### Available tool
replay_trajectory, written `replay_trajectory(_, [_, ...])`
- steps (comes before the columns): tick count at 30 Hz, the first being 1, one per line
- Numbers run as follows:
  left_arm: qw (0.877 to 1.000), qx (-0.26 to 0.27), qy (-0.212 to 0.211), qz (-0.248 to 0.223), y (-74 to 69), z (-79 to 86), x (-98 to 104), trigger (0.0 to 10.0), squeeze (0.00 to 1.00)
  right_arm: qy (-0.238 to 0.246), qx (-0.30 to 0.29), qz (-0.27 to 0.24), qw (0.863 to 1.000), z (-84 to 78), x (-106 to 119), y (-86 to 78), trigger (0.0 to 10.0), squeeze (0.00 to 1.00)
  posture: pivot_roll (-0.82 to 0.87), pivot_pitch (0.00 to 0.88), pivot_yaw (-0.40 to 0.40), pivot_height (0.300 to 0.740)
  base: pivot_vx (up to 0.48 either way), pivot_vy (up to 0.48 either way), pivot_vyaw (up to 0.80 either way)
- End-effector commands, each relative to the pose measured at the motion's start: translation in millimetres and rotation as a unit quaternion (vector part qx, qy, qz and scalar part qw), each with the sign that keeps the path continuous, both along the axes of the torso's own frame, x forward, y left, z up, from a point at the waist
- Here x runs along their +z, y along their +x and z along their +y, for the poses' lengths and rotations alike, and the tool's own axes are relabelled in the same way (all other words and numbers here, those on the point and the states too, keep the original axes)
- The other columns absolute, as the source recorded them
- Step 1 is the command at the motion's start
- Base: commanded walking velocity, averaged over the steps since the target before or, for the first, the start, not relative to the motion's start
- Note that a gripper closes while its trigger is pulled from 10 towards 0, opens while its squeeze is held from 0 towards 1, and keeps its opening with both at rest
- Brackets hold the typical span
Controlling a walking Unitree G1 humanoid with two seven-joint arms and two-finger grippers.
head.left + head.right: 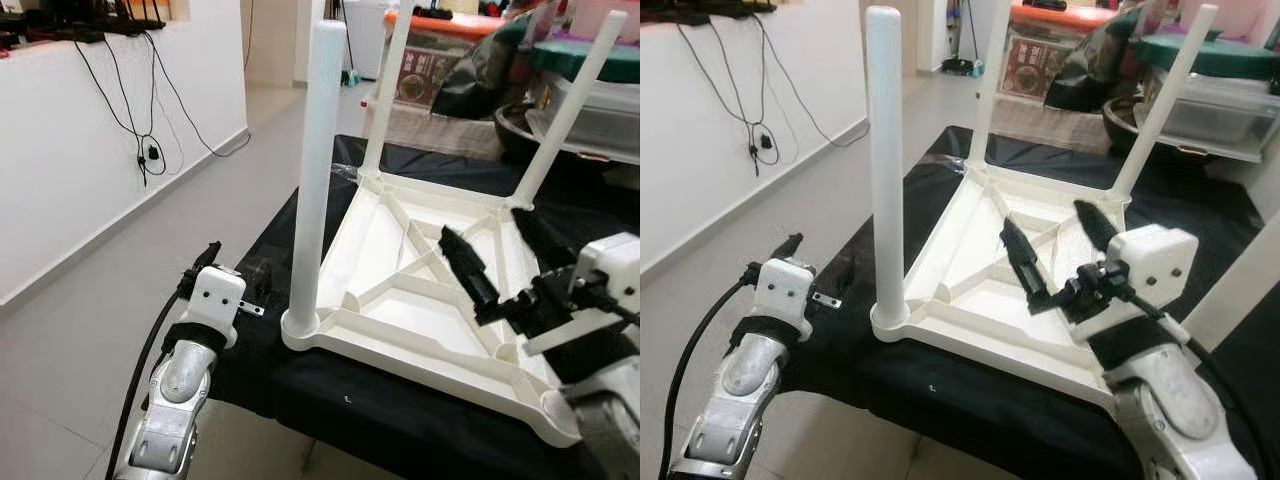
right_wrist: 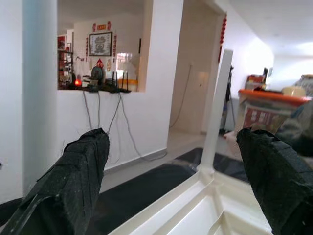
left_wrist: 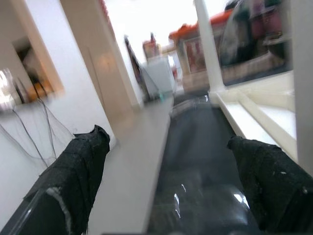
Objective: Building children table
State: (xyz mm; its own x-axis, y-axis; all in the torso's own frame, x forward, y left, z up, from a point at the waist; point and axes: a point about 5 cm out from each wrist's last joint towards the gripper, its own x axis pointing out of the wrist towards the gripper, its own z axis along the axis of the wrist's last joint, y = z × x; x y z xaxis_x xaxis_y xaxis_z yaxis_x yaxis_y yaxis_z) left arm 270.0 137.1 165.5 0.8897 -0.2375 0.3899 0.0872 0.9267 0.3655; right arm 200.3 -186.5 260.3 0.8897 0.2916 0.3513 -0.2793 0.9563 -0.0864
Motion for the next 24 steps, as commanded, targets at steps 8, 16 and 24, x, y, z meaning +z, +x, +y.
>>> replay_trajectory(8, [0.990, -0.042, 0.060, -0.119, -14.3, -14.3, 17, 10.0, 0.00, -0.017, 0.001, -0.011, 1.000, 3.8, 0, 1.8, 10.0, 1.00, 0.10, 0.000, -0.082, 0.740, 0.000, 0.000, 0.00])
replay_trajectory(16, [0.981, -0.123, 0.052, -0.144, -3.2, -39.6, 32, 10.0, 0.00, -0.031, -0.075, -0.050, 0.995, -8.2, 9, 14.0, 10.0, 1.00, 0.10, 0.000, -0.083, 0.740, 0.000, 0.000, 0.00])
replay_trajectory(24, [0.968, -0.215, 0.037, -0.128, 1.6, -68.1, 37, 10.0, 0.00, -0.041, -0.144, -0.084, 0.985, -17.6, 18, 17.7, 10.0, 1.00, 0.09, 0.000, -0.073, 0.740, 0.000, 0.000, 0.00])
